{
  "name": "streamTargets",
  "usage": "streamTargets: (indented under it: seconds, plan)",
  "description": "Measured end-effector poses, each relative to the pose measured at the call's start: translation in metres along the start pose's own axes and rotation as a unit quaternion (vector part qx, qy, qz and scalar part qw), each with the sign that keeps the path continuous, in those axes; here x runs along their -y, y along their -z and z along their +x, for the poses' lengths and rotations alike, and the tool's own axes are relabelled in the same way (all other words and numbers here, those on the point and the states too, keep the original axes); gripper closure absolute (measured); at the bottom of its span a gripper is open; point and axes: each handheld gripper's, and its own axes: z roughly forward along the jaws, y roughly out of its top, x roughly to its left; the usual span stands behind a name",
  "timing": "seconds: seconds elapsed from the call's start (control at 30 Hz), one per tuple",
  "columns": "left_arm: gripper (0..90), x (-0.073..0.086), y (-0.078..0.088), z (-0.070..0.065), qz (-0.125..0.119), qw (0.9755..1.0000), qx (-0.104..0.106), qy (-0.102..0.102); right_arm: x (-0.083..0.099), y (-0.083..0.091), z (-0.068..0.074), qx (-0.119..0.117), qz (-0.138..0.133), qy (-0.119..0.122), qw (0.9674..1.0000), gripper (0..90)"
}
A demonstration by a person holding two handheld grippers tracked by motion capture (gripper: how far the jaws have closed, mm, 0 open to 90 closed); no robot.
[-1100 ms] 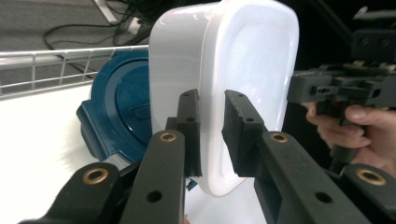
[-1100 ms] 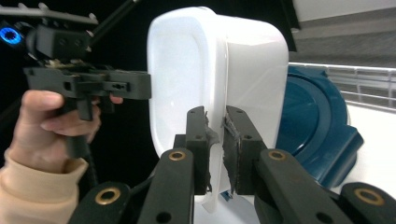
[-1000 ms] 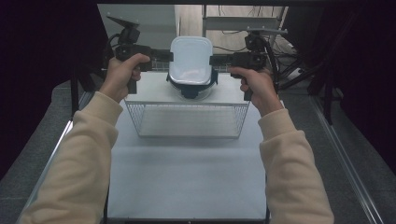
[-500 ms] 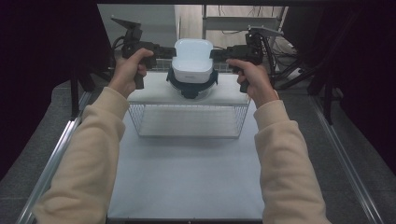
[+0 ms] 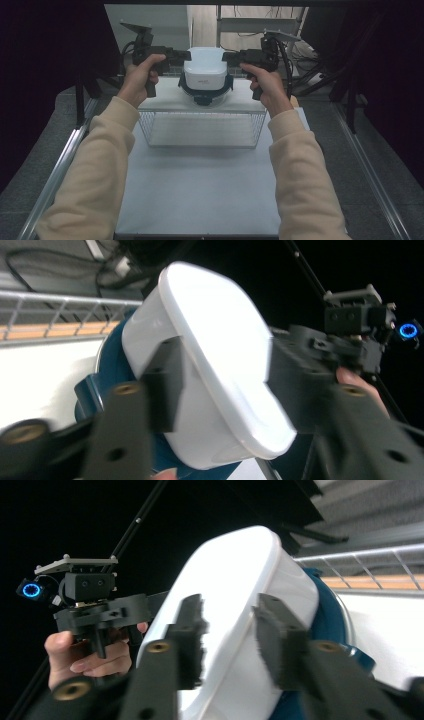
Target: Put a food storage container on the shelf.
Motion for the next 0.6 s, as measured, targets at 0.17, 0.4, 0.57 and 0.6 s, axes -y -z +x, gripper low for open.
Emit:
streamTargets:
  seconds: [0.17,0.4,0.57,0.6]
  plan:
    - [32.1,0.009,0.017,-0.014,-0.020,0.9980,-0.032,-0.050,0.008,0.015,0.016,0.020,-0.025,0.070,0.9970,40.8]
    - [29.9,0.054,0.044,-0.024,-0.035,0.9895,-0.057,-0.128,0.044,0.043,0.029,0.034,-0.026,0.160,0.9861,35.8]
    - [30.0,0.098,0.063,-0.026,-0.036,0.9805,-0.072,-0.179,0.081,0.065,0.027,0.075,-0.019,0.220,0.9723,33.4]
    - [29.9,0.105,0.065,-0.026,-0.036,0.9797,-0.071,-0.184,0.088,0.069,0.025,0.075,-0.018,0.226,0.9712,33.0]
